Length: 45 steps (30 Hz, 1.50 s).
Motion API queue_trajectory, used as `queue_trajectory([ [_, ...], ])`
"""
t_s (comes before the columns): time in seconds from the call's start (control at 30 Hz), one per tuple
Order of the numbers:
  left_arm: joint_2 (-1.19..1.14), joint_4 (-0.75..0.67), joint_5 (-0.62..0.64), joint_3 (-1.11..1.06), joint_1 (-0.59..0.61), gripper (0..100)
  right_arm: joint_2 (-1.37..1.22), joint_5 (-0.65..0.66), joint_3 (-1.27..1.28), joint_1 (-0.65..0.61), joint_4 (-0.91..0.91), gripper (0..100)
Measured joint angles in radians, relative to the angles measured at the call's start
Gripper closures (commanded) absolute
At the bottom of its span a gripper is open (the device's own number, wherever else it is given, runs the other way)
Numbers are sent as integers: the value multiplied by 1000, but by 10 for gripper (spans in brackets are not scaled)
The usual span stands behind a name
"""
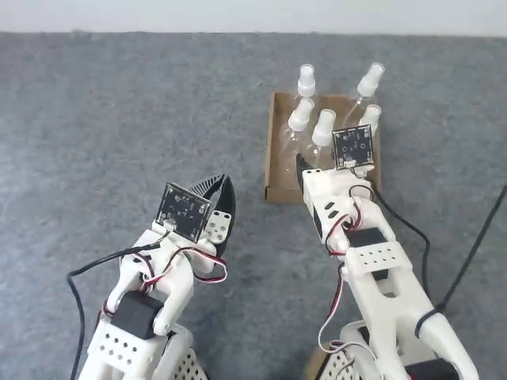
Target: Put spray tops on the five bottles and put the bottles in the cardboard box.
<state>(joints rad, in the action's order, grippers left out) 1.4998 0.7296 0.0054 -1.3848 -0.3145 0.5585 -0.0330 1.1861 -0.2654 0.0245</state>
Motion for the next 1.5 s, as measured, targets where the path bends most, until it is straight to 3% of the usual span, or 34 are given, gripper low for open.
queue_trajectory([
  [0.73,0,0,0,0,0,988,0,0,104,0,-121,984],
  [1.03,0,0,0,0,0,988,0,0,106,-6,-121,832],
  [1.5,0,0,0,0,0,988,0,0,106,-6,-121,804],
])
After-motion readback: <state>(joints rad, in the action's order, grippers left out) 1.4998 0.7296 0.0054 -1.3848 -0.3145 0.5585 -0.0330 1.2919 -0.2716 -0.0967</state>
